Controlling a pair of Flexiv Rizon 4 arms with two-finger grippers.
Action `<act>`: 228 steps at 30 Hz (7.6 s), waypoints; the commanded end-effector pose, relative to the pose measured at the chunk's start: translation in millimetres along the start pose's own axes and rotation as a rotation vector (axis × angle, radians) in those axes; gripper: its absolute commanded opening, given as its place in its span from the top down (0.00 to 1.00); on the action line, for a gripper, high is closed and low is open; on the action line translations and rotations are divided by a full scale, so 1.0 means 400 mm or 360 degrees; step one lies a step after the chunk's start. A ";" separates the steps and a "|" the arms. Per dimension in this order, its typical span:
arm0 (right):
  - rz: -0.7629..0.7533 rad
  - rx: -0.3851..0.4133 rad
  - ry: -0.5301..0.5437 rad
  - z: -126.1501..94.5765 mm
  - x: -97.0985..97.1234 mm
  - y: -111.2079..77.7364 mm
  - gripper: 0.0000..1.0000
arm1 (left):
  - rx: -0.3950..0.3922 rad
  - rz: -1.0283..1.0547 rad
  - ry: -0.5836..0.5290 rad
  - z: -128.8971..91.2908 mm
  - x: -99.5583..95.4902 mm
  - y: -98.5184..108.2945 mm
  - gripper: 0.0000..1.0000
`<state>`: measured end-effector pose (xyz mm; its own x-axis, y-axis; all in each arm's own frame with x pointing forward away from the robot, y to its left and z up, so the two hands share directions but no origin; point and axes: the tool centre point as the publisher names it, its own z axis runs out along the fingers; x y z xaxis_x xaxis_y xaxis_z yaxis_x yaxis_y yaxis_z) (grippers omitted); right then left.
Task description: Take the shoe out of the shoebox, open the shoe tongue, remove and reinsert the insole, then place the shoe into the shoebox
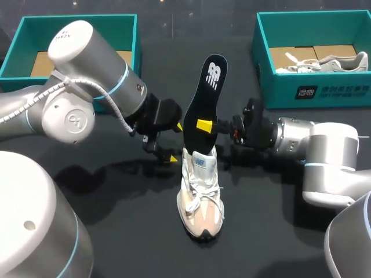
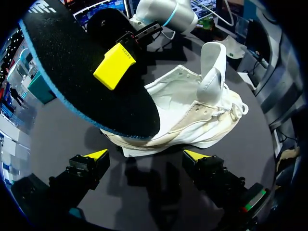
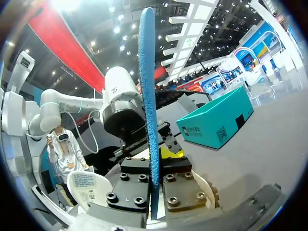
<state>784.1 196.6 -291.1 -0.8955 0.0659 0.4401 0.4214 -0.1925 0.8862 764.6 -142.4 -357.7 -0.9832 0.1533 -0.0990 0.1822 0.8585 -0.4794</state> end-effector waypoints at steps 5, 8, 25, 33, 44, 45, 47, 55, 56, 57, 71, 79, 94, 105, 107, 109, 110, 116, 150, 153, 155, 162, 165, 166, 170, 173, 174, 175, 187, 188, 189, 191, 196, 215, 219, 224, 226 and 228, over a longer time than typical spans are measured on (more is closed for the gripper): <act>0.0008 0.0001 -0.0037 -0.008 0.016 -0.015 1.00 | -0.0001 0.0002 0.0002 0.002 -0.001 0.000 0.00; 0.0022 0.0010 -0.0048 -0.010 0.018 -0.022 1.00 | -0.0001 0.0002 0.0002 0.002 -0.001 0.000 0.00; 0.0137 0.0086 -0.0045 -0.022 0.016 -0.062 1.00 | -0.0001 0.0002 0.0002 0.002 -0.001 0.000 0.00; 0.0177 0.0067 -0.0059 -0.027 0.006 -0.082 1.00 | -0.0001 0.0002 0.0002 0.002 -0.001 0.000 0.00; 0.0299 0.0167 -0.0069 -0.021 -0.011 -0.095 1.00 | -0.0001 0.0002 0.0002 0.002 -0.001 0.000 0.00; 0.0313 0.0179 -0.0066 -0.021 -0.011 -0.100 1.00 | -0.0001 0.0002 0.0002 0.002 -0.001 0.000 0.00; 0.0334 0.0195 -0.0074 -0.023 -0.008 -0.107 1.00 | -0.0001 0.0002 0.0002 0.002 -0.001 0.000 0.00; 0.0388 0.0189 -0.0097 -0.032 0.004 -0.140 1.00 | -0.0001 0.0002 0.0002 0.002 -0.001 0.000 0.00; 0.0398 0.0188 -0.0096 -0.032 0.006 -0.146 1.00 | -0.0001 0.0002 0.0002 0.002 -0.001 0.000 0.00; 0.0406 0.0186 -0.0103 -0.033 0.008 -0.152 1.00 | -0.0001 0.0002 0.0002 0.002 -0.001 0.000 0.00; 0.0515 0.0284 -0.0107 -0.024 0.036 -0.199 1.00 | -0.0001 0.0002 0.0002 0.002 -0.001 0.000 0.00; 0.0538 0.0312 -0.0130 -0.027 0.041 -0.203 1.00 | -0.0001 0.0002 0.0002 0.002 -0.001 0.000 0.00; 0.0447 0.0305 -0.0081 -0.019 0.037 -0.171 0.89 | -0.0001 0.0002 0.0002 0.002 -0.001 0.000 0.00; 0.0379 0.0300 -0.0075 -0.015 0.044 -0.148 0.79 | -0.0001 0.0002 0.0002 0.002 -0.001 0.000 0.00; 0.0371 0.0302 -0.0071 -0.014 0.044 -0.146 0.77 | -0.0001 0.0002 0.0002 0.002 -0.001 0.000 0.00; 0.0361 0.0304 -0.0067 -0.015 0.043 -0.142 0.76 | -0.0001 0.0002 0.0002 0.002 -0.001 0.000 0.00; 0.0355 0.0305 -0.0066 -0.015 0.042 -0.140 0.75 | -0.0001 0.0002 0.0002 0.002 -0.001 0.000 0.00; 0.0323 0.0311 -0.0054 -0.013 0.043 -0.131 0.75 | -0.0001 0.0002 0.0002 0.002 -0.001 0.000 0.00; 0.0183 0.0513 -0.0021 0.015 0.010 -0.026 1.00 | -0.0001 0.0002 0.0002 0.002 -0.001 0.000 0.00; 0.0234 0.0516 -0.0021 0.013 0.002 -0.042 1.00 | -0.0001 0.0002 0.0002 0.002 -0.001 0.000 0.00; 0.0264 0.0514 -0.0021 0.010 0.002 -0.054 1.00 | -0.0001 0.0002 0.0002 0.002 -0.001 0.000 0.00; 0.0360 0.0504 -0.0044 -0.002 0.012 -0.093 1.00 | -0.0001 0.0002 0.0002 0.002 -0.001 0.000 0.00; 0.0397 0.0490 -0.0058 -0.010 0.020 -0.113 1.00 | -0.0001 0.0002 0.0002 0.002 -0.001 0.000 0.00; 0.0407 0.0485 -0.0062 -0.012 0.024 -0.120 1.00 | -0.0001 0.0002 0.0002 0.002 -0.001 0.000 0.00; 0.0433 0.0463 -0.0088 -0.019 0.038 -0.140 1.00 | -0.0001 0.0002 0.0002 0.002 -0.001 0.000 0.00; 0.0451 0.0458 -0.0105 -0.022 0.049 -0.150 1.00 | -0.0001 0.0002 0.0002 0.002 -0.001 0.000 0.00; 0.0459 0.0461 -0.0111 -0.023 0.053 -0.154 1.00 | -0.0001 0.0002 0.0002 0.002 -0.001 0.000 0.00; 0.0470 0.0462 -0.0117 -0.023 0.056 -0.158 1.00 | -0.0001 0.0002 0.0002 0.002 -0.001 0.000 0.00; 0.0403 0.0457 -0.0087 -0.015 0.072 -0.152 0.73 | -0.0001 0.0002 0.0002 0.002 -0.001 0.000 0.00; 0.0389 0.0466 -0.0081 -0.013 0.072 -0.146 0.70 | -0.0001 0.0002 0.0002 0.002 -0.001 0.000 0.00; 0.0371 0.0472 -0.0073 -0.011 0.072 -0.140 0.68 | -0.0001 0.0002 0.0002 0.002 -0.001 0.000 0.00; 0.0336 0.0479 -0.0040 -0.007 0.072 -0.126 0.68 | -0.0001 0.0002 0.0002 0.002 -0.001 0.000 0.00; 0.0262 0.0515 -0.0023 0.003 0.071 -0.092 0.72 | -0.0001 0.0002 0.0002 0.002 -0.001 0.000 0.00; 0.0311 0.0506 0.0118 0.010 0.028 -0.077 1.00 | -0.0001 0.0002 0.0002 0.002 -0.001 0.000 0.00; 0.0381 0.0475 0.0119 0.005 0.036 -0.112 1.00 | -0.0001 0.0002 0.0002 0.002 -0.001 0.000 0.00; 0.0446 0.0441 0.0107 0.003 0.055 -0.147 1.00 | -0.0001 0.0002 0.0002 0.002 -0.001 0.000 0.00; 0.0465 0.0438 0.0099 0.002 0.062 -0.154 1.00 | -0.0001 0.0002 0.0002 0.002 -0.001 0.000 0.00; 0.0478 0.0439 0.0097 0.001 0.065 -0.156 1.00 | -0.0001 0.0002 0.0002 0.002 -0.001 0.000 0.00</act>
<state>740.0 209.0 -333.7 -0.7308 -0.0231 0.6823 0.6791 0.0770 0.7300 764.6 -142.4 -357.6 -0.9832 0.1533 -0.0989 0.1821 0.8585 -0.4794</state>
